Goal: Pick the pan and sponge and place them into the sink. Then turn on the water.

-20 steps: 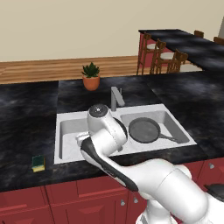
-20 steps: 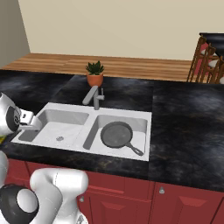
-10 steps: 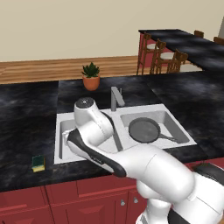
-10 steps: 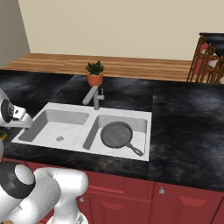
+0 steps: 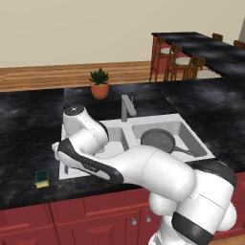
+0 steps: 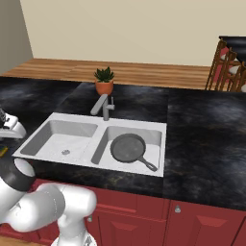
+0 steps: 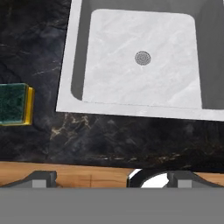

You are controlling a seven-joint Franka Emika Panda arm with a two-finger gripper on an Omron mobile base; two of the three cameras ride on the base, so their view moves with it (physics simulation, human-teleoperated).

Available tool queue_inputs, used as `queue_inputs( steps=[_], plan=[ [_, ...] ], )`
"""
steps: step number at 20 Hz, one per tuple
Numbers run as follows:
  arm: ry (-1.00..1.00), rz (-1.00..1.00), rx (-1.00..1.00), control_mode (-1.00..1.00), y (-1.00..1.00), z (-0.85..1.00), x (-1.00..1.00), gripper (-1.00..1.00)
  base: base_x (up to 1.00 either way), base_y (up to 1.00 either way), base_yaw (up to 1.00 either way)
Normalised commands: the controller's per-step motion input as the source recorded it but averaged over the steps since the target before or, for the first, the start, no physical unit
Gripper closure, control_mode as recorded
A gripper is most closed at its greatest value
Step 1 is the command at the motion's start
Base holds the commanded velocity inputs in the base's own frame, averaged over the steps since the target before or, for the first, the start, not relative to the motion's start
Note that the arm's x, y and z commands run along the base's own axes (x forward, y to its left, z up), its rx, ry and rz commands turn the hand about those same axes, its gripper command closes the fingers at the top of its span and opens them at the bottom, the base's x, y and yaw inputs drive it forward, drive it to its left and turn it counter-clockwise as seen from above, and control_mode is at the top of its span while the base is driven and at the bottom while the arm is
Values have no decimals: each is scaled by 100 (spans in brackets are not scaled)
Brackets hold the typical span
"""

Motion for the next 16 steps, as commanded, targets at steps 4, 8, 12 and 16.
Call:
queue_inputs(
  steps=[4,8,12,16],
  plan=[
    [3,0,0,-100,43,-3,5,-100,0,0,0],
    [6,0,0,-100,40,-7,3,-100,0,0,0],
    [7,0,0,-100,42,-7,0,-100,0,0,0],
    [7,0,0,-100,39,-7,0,-100,0,0,0]
  ],
)
